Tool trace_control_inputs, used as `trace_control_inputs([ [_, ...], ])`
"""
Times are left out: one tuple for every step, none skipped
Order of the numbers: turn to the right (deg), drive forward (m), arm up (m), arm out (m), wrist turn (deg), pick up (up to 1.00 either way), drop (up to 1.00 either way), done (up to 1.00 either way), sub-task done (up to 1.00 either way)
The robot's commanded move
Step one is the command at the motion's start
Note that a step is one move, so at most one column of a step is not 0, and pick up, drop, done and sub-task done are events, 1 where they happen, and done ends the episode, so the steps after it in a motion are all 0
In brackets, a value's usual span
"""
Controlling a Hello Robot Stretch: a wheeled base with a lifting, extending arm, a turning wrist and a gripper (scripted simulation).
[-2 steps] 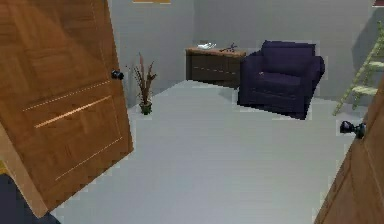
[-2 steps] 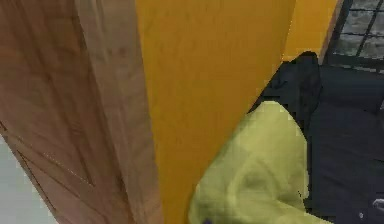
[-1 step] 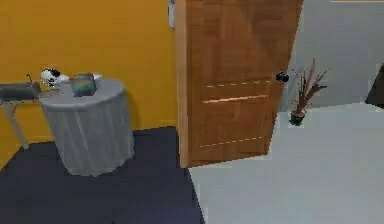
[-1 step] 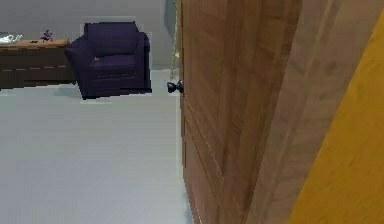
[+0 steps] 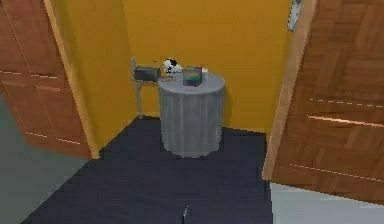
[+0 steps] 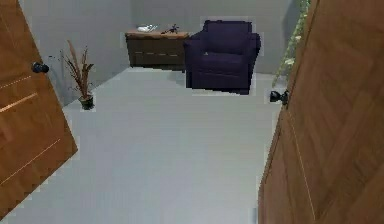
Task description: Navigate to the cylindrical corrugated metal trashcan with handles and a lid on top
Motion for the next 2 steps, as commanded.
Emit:
trace_control_inputs([
  [0.0, 0.3, 0.0, 0.0, 0.0, 0.0, 0.0, 0.0, 0.0],
  [-45.0, 0.0, 0.0, 0.0, 0.0, 0.0, 0.0, 0.0, 0.0],
])
